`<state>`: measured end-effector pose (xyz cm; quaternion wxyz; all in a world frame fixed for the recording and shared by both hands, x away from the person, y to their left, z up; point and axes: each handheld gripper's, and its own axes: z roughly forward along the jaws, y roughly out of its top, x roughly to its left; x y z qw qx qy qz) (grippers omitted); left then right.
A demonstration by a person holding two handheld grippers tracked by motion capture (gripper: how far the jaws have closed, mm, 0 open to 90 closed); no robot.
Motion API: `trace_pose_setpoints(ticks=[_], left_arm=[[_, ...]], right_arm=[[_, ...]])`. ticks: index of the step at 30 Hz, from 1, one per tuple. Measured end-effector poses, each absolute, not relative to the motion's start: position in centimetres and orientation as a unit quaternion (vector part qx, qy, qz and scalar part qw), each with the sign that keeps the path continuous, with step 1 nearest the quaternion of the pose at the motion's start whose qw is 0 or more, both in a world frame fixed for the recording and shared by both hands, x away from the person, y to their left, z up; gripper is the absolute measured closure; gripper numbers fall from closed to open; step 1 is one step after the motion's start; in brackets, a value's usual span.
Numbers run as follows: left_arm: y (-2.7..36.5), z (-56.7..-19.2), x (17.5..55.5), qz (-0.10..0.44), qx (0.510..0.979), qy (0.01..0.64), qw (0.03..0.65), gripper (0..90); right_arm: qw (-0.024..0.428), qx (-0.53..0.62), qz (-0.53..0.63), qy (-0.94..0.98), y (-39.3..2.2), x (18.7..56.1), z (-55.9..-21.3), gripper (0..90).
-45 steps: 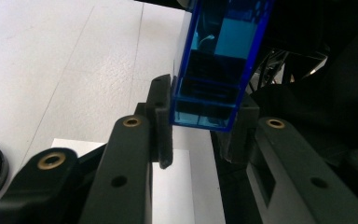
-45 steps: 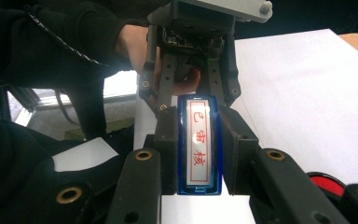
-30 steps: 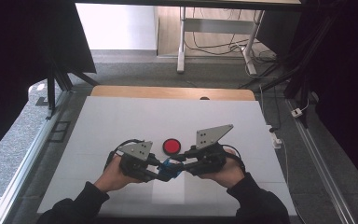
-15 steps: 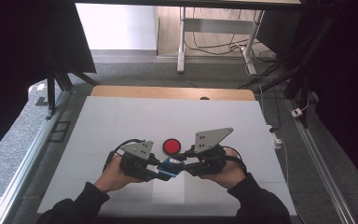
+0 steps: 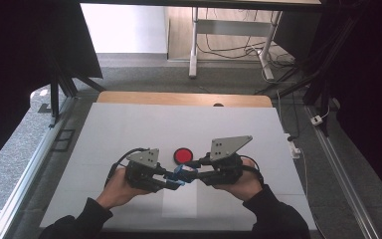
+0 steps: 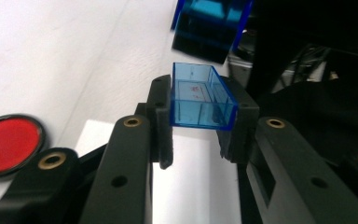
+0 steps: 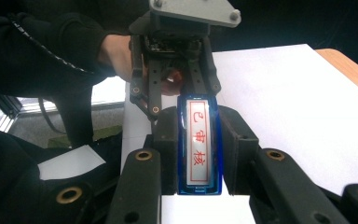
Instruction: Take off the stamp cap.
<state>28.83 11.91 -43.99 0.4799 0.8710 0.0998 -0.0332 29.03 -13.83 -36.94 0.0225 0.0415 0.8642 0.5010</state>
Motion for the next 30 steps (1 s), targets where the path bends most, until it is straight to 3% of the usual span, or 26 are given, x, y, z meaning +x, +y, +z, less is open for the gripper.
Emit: trace_pose_setpoints(ticks=[30], left_arm=[[18.7,-44.5,24.2,0.053,0.844,0.282,0.453,68.4]], right_arm=[[0.062,0.079,0.497,0.862,-14.2,29.3,-37.0,71.3]])
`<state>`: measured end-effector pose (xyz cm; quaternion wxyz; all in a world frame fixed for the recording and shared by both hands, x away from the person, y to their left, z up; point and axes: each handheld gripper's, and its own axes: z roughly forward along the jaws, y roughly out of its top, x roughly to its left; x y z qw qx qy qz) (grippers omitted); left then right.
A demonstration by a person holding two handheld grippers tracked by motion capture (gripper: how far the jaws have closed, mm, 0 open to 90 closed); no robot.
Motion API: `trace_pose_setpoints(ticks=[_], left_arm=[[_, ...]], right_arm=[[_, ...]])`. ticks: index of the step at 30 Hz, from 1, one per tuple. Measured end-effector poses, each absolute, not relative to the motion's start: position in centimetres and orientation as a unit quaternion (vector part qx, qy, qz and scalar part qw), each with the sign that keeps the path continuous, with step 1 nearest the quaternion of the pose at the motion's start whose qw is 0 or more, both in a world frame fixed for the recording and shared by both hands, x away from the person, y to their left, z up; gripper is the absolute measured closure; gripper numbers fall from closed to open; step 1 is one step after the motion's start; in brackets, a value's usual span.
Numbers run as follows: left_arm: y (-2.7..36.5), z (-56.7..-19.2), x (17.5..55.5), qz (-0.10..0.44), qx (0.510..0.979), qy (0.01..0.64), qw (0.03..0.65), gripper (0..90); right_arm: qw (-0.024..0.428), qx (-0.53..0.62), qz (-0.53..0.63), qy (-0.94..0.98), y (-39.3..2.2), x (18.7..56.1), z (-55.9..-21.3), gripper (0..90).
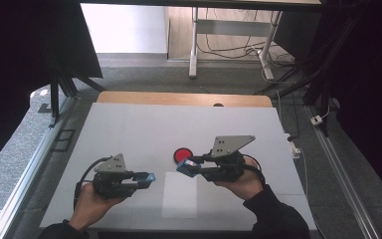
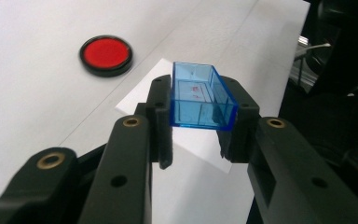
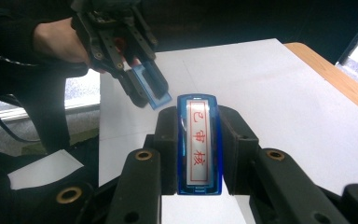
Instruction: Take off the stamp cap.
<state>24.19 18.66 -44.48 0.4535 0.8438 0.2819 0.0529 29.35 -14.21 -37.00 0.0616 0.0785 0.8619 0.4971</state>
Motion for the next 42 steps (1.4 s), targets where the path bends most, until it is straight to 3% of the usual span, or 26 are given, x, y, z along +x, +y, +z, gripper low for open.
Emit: trace_pose_setpoints(ticks=[25,42], left_arm=[[24.3,-46.3,20.2,0.089,0.803,0.393,0.440,68.2],[25.6,-47.5,19.4,0.084,0.800,0.423,0.418,68.1]], right_arm=[[0.078,0.112,0.488,0.862,-14.3,29.8,-37.4,71.3],[0.081,0.142,0.476,0.864,-14.5,30.8,-38.6,71.3]])
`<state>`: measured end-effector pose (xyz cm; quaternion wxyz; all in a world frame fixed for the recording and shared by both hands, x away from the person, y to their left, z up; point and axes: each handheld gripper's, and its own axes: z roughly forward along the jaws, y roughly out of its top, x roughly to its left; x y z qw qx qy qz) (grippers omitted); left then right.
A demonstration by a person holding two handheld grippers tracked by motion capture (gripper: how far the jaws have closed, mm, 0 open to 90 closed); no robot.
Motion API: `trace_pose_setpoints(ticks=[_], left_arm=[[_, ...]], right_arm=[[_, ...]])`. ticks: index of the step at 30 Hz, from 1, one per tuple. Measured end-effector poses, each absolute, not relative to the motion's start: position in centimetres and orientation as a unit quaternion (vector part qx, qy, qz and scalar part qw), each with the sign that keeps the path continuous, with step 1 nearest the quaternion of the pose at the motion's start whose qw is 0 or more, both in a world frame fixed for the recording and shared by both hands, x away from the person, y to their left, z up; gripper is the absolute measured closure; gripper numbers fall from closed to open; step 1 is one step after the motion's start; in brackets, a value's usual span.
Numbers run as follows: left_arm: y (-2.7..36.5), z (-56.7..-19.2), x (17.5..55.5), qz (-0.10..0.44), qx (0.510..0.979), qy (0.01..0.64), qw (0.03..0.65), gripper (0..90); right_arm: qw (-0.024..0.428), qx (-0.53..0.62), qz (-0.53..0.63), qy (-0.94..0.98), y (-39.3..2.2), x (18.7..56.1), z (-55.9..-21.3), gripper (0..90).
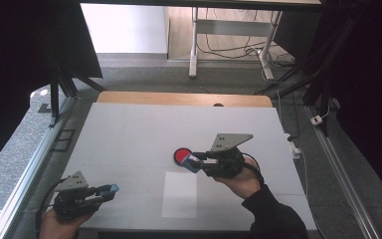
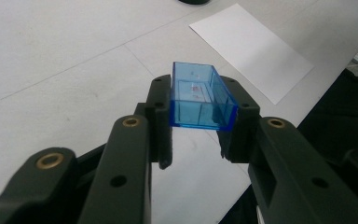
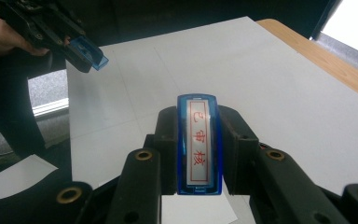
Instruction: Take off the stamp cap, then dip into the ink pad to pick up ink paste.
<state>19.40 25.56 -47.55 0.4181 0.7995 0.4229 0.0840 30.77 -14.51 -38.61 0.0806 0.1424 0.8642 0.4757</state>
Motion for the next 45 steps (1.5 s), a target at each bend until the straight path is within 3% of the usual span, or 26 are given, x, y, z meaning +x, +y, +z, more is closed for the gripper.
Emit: trace_pose_setpoints(ticks=[45], left_arm=[[25.7,-47.7,19.6,0.076,0.801,0.428,0.412,68.2]], right_arm=[[0.106,0.207,0.398,0.887,-10.9,38.3,-43.0,71.4]])
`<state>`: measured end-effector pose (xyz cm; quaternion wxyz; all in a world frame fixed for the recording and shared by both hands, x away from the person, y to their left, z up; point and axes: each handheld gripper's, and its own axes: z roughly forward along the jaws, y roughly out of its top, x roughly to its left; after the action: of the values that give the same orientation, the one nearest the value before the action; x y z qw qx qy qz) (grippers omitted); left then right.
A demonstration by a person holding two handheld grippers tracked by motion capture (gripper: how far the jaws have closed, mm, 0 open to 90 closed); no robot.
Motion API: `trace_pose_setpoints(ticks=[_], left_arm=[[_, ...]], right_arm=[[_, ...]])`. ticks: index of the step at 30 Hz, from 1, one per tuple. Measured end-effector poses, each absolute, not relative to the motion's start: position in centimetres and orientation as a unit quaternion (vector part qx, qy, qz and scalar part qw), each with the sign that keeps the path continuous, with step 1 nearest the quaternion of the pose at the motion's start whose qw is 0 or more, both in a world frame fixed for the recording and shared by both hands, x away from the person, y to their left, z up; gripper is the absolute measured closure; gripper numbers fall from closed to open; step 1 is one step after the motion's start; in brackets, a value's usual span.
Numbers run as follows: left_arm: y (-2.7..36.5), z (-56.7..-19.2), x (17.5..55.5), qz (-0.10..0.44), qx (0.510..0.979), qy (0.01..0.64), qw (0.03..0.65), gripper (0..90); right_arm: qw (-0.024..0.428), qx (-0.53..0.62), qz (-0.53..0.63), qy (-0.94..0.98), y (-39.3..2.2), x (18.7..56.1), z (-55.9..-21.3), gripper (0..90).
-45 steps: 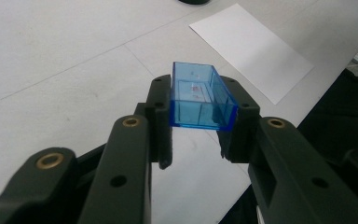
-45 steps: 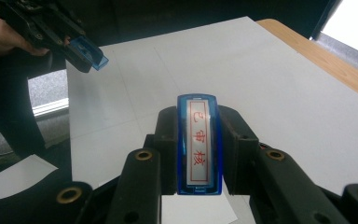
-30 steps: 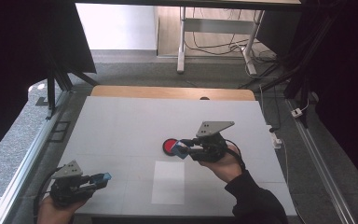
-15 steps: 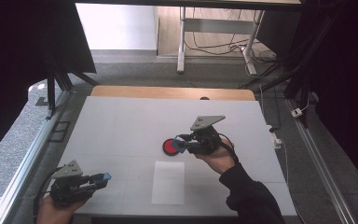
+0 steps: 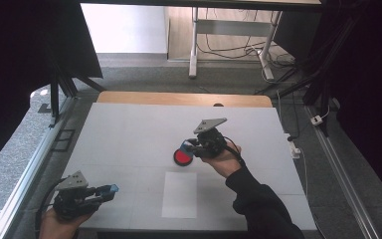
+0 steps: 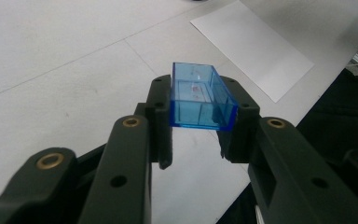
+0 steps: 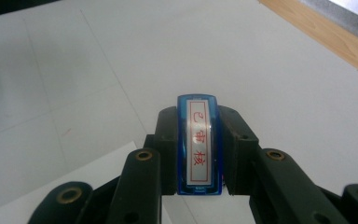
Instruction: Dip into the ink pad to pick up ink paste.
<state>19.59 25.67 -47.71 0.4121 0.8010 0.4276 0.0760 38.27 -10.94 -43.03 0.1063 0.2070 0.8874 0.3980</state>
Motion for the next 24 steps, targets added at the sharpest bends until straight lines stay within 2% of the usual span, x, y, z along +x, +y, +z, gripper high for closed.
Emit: trace_pose_setpoints(ticks=[24], left_arm=[[25.7,-47.7,19.6,0.075,0.802,0.430,0.408,68.1]], right_arm=[[0.101,0.225,0.347,0.905,-8.6,41.1,-46.9,71.4]])
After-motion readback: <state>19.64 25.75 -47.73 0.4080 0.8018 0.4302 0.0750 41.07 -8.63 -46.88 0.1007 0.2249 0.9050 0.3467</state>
